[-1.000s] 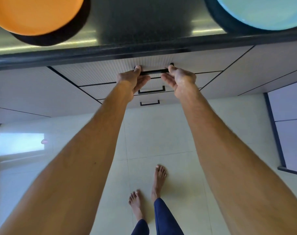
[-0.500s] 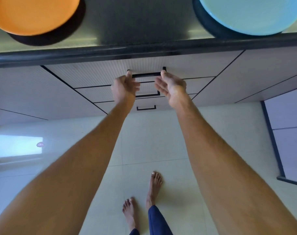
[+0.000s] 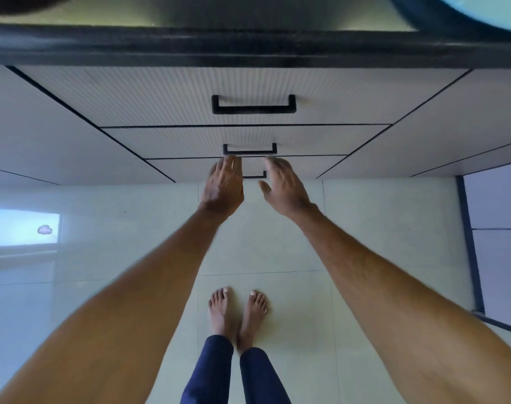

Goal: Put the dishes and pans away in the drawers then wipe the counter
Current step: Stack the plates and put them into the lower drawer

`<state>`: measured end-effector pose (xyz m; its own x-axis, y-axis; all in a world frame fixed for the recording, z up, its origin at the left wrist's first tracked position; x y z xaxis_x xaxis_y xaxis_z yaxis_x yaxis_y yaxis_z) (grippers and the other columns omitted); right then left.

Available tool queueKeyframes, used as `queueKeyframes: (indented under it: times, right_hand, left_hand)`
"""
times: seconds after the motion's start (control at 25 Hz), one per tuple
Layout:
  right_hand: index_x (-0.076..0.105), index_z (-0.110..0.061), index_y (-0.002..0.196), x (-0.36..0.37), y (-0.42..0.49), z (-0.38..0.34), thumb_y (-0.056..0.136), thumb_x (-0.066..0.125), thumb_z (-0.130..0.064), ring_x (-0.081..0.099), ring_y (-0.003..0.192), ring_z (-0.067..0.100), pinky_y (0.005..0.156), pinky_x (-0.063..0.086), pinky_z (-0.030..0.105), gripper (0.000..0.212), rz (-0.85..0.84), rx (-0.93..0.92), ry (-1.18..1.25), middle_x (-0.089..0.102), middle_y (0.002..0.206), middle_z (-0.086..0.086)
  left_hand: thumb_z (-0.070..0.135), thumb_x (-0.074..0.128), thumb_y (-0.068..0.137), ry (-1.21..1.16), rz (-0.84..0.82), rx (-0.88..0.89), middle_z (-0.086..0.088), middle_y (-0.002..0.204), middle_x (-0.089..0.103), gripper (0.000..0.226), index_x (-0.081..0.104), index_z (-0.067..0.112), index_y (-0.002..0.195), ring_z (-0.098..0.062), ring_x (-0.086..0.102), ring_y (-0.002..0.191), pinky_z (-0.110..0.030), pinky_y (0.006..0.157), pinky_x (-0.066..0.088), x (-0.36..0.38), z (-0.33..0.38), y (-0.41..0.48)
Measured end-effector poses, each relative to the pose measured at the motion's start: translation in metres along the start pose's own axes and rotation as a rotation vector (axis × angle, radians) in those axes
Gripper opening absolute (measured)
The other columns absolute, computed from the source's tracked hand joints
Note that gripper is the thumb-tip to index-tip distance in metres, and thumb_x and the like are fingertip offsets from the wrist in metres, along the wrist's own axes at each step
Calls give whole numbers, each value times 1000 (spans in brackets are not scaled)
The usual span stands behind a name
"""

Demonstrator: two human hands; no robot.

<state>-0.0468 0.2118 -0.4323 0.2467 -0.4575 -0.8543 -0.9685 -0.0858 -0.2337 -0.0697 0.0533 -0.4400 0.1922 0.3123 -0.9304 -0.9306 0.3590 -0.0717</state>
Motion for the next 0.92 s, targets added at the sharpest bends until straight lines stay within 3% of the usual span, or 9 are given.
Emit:
queueKeyframes:
  times: [0.12,0.24,0.4,0.56,0.72,0.84,0.92]
  right_hand:
    - [26,5,158,8,40,0,105,50,-21,29,153,31,128,15,35,63,-42,-148,-253,33,163,21]
    - [34,-6,156,22,62,7,100,56,-23,41,145,26,120,29,37,63,7,-120,-397,46,156,12]
    - [58,-13,135,28,68,-5,100,56,-16,58,124,25,106,41,37,36,127,-11,-294,66,131,6]
    - [67,-11,117,25,53,-14,91,62,-5,64,116,28,101,47,38,27,97,65,-217,71,118,9]
    - [66,-5,122,28,25,-11,80,60,10,64,119,32,103,50,40,45,79,50,-149,71,122,14]
    - [65,-5,127,36,2,-15,82,60,8,61,126,31,107,47,39,48,34,88,-145,69,129,14]
    - [59,-9,137,41,-20,-20,88,57,3,53,136,27,112,41,36,50,-25,123,-181,62,140,10]
  left_hand:
    - [-3,61,80,96,-64,28,-23,143,51,65,45,-6,143,-39,49,133,-45,111,41,18,-10,33]
    - [-1,62,81,142,-128,21,-17,143,50,67,42,0,146,-34,45,136,-43,111,38,27,-13,47]
    - [4,54,95,62,-115,-79,-12,125,58,34,53,7,129,-30,53,123,-43,88,50,18,-5,51]
    - [6,46,101,-5,-162,-167,-15,119,65,25,61,3,121,-31,59,117,-42,84,52,9,9,42]
    - [5,44,102,-24,-180,-158,-16,115,68,26,64,2,119,-32,63,111,-39,80,52,8,10,23]
    - [6,42,103,-52,-242,-203,-19,114,69,27,66,0,113,-36,64,108,-40,80,50,8,19,3]
    - [9,38,106,-60,-290,-270,-21,122,66,32,65,-1,118,-38,62,112,-41,88,49,10,29,-15]
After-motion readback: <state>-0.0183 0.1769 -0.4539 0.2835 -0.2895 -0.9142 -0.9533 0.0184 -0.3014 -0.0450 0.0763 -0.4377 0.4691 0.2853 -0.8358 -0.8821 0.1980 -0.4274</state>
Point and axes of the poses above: each hand's wrist, its own y-axis towards the middle knuckle, its own x-axis out of the palm, z = x × y, the point moved 3 cm from there along y, towards the middle knuckle
